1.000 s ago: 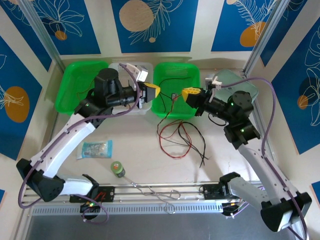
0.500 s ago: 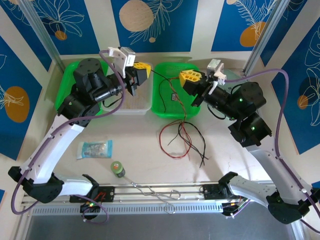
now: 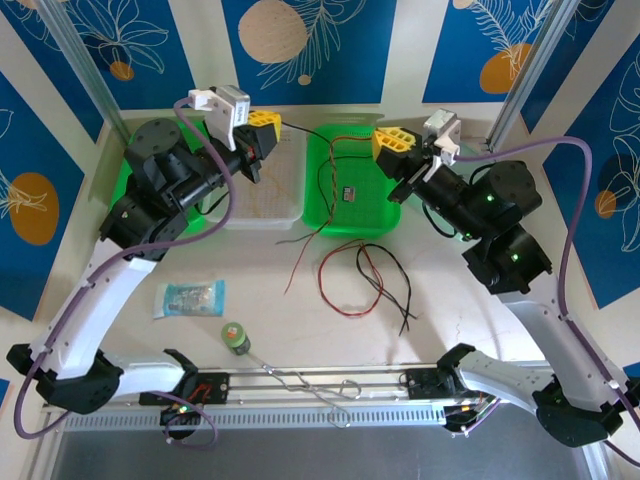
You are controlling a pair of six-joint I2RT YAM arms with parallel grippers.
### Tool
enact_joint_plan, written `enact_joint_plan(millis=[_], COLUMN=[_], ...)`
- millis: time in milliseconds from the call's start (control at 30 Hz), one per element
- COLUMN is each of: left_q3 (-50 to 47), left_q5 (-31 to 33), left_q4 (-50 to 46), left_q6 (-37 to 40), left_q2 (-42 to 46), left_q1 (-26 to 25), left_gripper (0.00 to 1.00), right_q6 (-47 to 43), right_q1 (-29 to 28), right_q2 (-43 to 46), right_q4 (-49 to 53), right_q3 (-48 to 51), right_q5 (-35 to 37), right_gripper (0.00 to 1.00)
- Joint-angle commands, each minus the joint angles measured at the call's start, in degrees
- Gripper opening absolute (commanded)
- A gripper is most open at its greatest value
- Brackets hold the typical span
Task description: Untangle the cables
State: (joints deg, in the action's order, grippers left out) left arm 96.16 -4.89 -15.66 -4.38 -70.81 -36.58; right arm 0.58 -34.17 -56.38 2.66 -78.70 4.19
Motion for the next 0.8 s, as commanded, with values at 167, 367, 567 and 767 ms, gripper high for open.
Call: enact_joint_plan(millis=[167, 367, 567, 767], left_q3=[-2.3, -4.2, -4.6, -4.9], left_q5=[17.6, 21.4, 26.5, 19.4], left_q4=[1.2, 0.6, -1.9, -4.6], left_q6=[2.4, 4.2, 6.9, 7.8], left_q2=[4.7, 6.4, 7.1, 8.1], left_q1=[0.0, 0.4, 1.4, 4.4], left_gripper=[0.00, 0.00, 0.00, 0.00], right_q6=[-1.6, -1.2, -1.1, -0.4], right_q1=[2.1, 7.0, 11.6, 14.8], right_q2=[6.5, 10.2, 12.9, 14.7], right_q4=[-2.1, -0.5, 1.8, 3.9], right_q3=[3.0, 4.3, 4.7, 5.2], right_q5=[11.2, 13.0, 14.3, 13.8], right_gripper=[0.00, 0.00, 0.00, 0.00])
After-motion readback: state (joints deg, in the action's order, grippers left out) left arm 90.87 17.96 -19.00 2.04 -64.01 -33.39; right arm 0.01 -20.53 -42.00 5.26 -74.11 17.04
